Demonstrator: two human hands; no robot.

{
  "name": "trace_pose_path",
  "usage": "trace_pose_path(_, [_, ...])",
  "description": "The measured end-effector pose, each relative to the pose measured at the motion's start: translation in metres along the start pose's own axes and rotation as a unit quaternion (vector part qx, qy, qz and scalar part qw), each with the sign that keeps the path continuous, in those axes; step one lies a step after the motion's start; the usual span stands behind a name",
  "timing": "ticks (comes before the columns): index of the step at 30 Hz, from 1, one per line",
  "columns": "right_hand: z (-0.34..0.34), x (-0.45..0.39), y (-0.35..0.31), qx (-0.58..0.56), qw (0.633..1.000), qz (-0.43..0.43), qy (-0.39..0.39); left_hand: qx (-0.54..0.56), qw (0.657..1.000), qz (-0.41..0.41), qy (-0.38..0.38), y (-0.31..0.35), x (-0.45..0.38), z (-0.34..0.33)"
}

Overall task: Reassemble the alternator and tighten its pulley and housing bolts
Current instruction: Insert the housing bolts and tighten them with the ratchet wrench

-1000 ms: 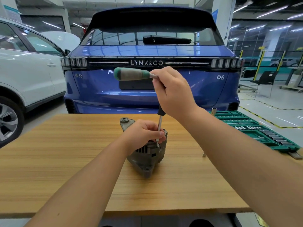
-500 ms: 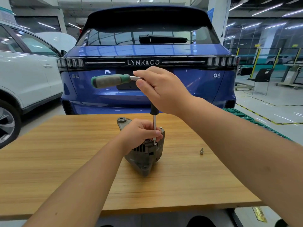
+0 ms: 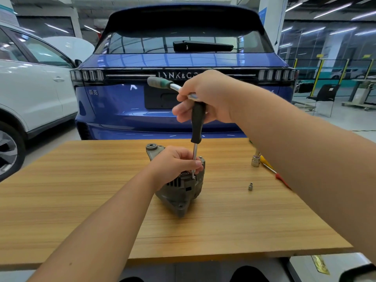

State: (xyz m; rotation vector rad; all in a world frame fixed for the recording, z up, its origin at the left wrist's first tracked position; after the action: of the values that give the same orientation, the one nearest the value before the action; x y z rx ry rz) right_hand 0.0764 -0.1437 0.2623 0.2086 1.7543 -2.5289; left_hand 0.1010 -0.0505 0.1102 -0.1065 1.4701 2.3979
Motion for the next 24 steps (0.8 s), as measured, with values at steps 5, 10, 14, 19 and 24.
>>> trace_pose_path(5, [-0.009, -0.005, 0.033, -0.314, 0.943, -0.112, 0.011, -0.003, 1.0, 0.012, -0.004, 0.0, 0.0, -0.001])
trace_pose_path(10, [0.015, 0.001, 0.041, -0.326, 0.919, 0.114, 0.192, -0.009, 1.0, 0.016, 0.001, -0.001, -0.002, -0.002])
trace_pose_path(14, [0.008, 0.044, 0.003, 0.107, 0.797, 0.523, 0.283, -0.006, 1.0, 0.002, -0.002, 0.0, -0.001, -0.001])
trace_pose_path(19, [-0.014, 0.049, -0.009, 0.198, 0.781, 0.55, 0.218, 0.01, 1.0, -0.002, -0.005, 0.0, 0.001, 0.0])
trace_pose_path(24, [-0.011, 0.035, -0.001, 0.237, 0.827, 0.48, 0.171, 0.001, 1.0, 0.001, 0.003, 0.001, 0.001, -0.001])
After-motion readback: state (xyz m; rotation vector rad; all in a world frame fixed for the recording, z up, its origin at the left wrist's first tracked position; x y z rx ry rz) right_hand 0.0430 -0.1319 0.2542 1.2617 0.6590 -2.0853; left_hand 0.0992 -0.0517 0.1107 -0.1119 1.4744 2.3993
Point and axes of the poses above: each hand's wrist, its own x-axis away from the middle knuckle, its own z-axis out of the back of the hand, y = z × x, the point moved 8 cm from there along -x, towards the middle knuckle, and after that the axes turned 12 degrees about y, right-handed, at the moved point
